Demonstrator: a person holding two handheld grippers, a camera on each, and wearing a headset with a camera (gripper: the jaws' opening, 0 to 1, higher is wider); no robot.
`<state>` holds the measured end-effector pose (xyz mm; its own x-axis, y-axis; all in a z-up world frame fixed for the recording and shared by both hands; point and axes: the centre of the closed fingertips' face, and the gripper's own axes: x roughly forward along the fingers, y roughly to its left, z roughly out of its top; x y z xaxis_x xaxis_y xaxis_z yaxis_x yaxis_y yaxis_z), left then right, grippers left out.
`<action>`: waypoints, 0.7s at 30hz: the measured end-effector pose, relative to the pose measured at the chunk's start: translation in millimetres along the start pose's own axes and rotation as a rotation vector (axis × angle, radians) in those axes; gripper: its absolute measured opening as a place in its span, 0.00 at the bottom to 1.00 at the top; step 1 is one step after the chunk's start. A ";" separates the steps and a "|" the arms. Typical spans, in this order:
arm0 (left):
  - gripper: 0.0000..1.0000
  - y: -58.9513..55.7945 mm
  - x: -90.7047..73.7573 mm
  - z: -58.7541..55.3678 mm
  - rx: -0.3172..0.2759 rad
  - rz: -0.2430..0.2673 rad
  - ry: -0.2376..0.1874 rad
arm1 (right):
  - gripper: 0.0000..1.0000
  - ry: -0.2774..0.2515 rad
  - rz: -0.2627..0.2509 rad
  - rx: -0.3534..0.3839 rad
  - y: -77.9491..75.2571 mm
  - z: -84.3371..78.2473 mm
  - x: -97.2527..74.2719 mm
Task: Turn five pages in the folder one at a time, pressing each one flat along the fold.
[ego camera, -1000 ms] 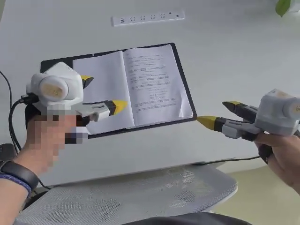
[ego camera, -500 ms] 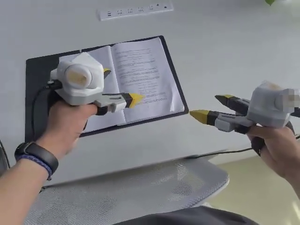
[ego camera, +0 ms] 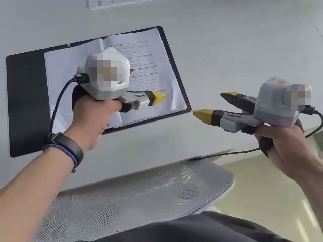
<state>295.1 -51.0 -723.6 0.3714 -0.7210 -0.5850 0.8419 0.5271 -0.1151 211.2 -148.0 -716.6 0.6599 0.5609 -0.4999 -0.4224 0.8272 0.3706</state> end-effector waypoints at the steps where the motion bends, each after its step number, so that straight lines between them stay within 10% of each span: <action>1: 0.67 -2.2 6.0 -2.0 0.003 -0.005 0.008 | 0.70 0.003 0.000 0.000 -0.3 -1.0 0.1; 21: 0.63 -13.6 71.1 -34.1 0.004 0.014 0.098 | 0.69 0.016 0.014 0.018 -3.6 -5.9 -1.6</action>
<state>296.7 -94.2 -791.0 0.3435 -0.6655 -0.6627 0.8386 0.5350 -0.1026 208.0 -151.7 -721.7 0.6440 0.5731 -0.5068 -0.4204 0.8186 0.3914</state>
